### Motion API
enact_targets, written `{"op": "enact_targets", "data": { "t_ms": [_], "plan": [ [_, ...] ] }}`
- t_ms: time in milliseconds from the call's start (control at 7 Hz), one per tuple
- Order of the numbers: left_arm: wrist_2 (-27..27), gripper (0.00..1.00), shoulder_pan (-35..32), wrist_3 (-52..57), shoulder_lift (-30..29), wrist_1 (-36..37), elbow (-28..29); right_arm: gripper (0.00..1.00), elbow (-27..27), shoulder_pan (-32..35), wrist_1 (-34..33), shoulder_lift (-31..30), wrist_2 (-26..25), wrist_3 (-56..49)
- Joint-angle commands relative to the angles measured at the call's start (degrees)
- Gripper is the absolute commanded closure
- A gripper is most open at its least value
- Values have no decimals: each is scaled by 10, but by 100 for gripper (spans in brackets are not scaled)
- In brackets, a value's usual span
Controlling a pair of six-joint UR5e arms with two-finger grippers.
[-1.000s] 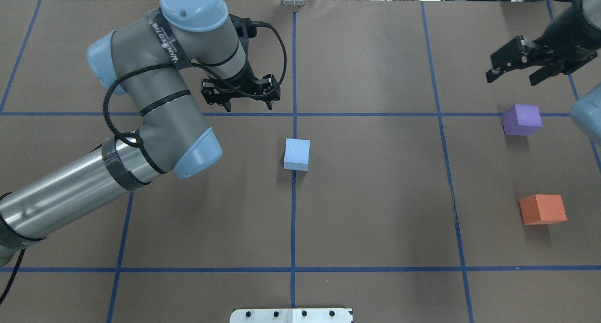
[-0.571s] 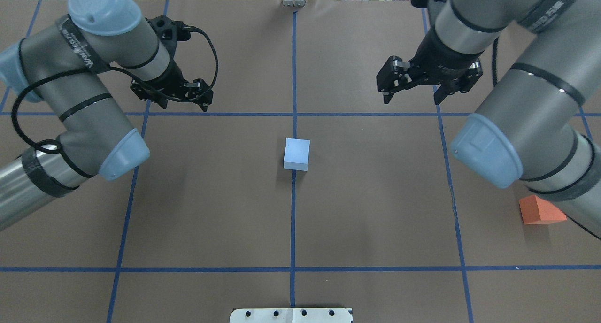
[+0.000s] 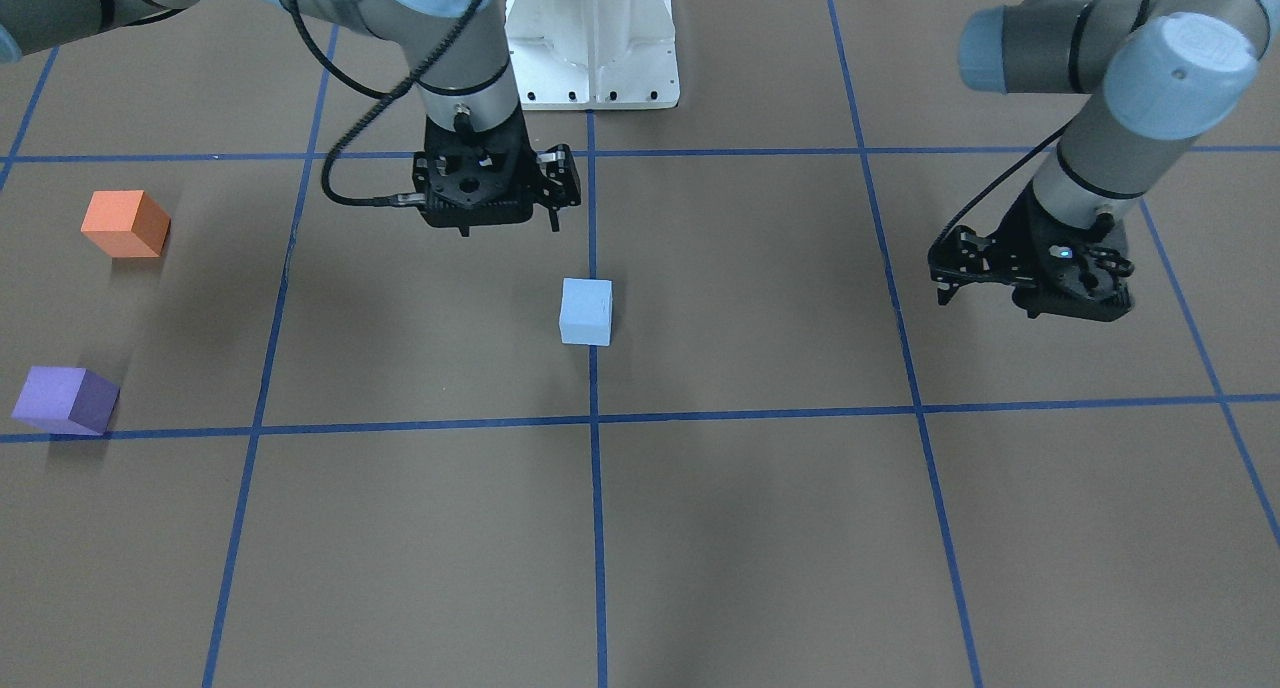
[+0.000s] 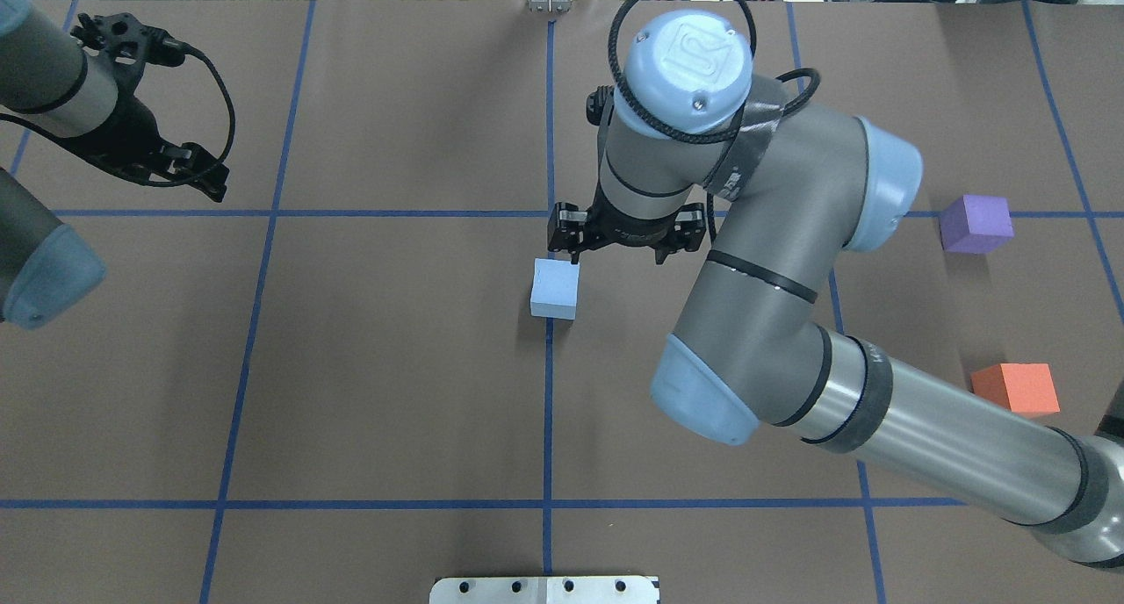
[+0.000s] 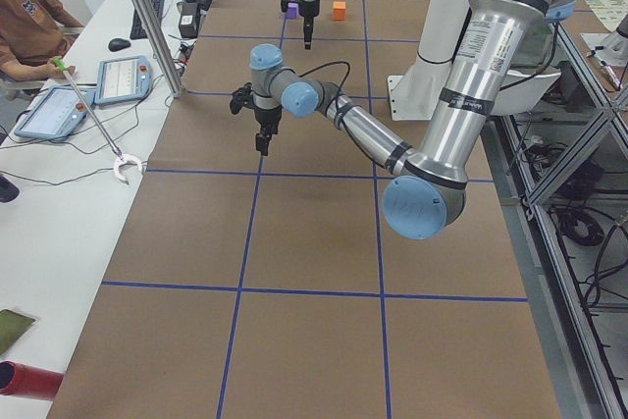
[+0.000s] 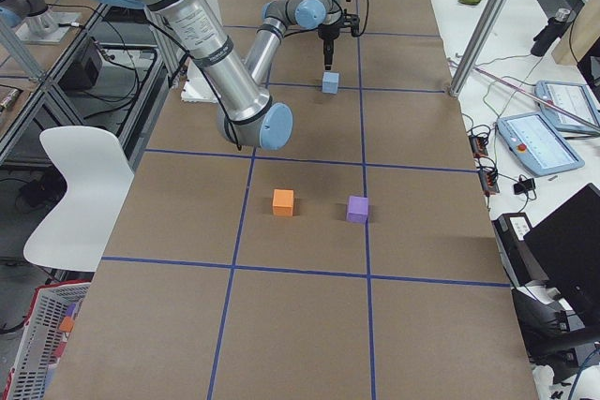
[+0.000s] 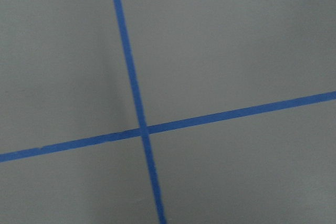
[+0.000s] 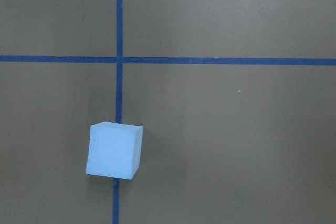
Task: Place blue block between orange and purple blocks
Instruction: 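Lower the right gripper onto the light blue cube while the left arm withdraws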
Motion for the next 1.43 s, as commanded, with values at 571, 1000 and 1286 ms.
{"op": "enact_targets", "data": {
  "t_ms": [571, 1000, 1286],
  "plan": [
    [-2, 0, -18, 28, 14, 0, 3, 0, -171, -46, 97, 59, -41, 26],
    [1, 0, -17, 28, 14, -1, 7, 0, -231, -52, 144, 61, -55, 29],
    [1, 0, -16, 28, 13, -1, 7, 0, -237, -58, 153, 61, -54, 32]
  ]
}}
